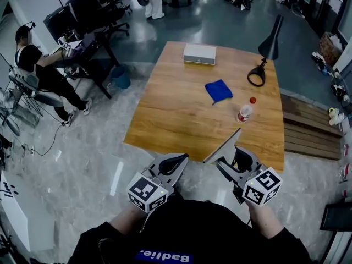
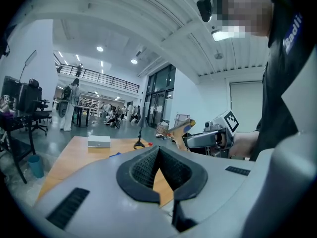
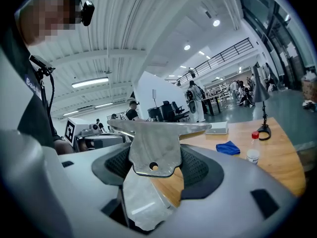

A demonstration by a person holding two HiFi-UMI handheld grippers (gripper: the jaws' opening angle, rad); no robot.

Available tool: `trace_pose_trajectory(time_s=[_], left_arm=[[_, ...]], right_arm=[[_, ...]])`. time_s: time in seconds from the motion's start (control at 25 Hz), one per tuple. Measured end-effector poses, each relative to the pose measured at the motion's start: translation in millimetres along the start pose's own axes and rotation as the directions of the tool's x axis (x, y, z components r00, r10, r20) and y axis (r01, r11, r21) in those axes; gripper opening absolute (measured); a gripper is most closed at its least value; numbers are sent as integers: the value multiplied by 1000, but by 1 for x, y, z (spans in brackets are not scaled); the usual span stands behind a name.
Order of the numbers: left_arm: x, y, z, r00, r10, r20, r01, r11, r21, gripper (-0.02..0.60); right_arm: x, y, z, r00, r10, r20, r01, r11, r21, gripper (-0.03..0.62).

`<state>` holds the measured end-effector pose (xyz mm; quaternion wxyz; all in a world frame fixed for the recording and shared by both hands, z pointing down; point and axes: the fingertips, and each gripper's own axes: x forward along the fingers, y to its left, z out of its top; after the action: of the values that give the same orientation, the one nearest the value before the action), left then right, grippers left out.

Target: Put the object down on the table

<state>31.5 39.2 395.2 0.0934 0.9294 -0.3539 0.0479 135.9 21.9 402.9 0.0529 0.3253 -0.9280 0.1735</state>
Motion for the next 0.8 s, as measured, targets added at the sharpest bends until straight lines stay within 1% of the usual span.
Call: trace_pose_trajectory(time_s=[0.16,0.48,0.64,0.8], left_arm=[[5,40,6,999,-32,13,32,999,11,3],[13,116,18,991,-132,8,132,991,32,3],[16,139,23,983,-183,3,182,982,39,3],[21,153,21,982,-187,-4,187,982,32,3]], right_arm=[[35,-8,4,999,-32,-21,32,999,5,290],[108,-25,20,989,-138,-57,140,990,22,290],[131,-33,23,981,-182,-66,185,982,37,290],[145,-47,11,973,-203,-111,210,977,47,290]])
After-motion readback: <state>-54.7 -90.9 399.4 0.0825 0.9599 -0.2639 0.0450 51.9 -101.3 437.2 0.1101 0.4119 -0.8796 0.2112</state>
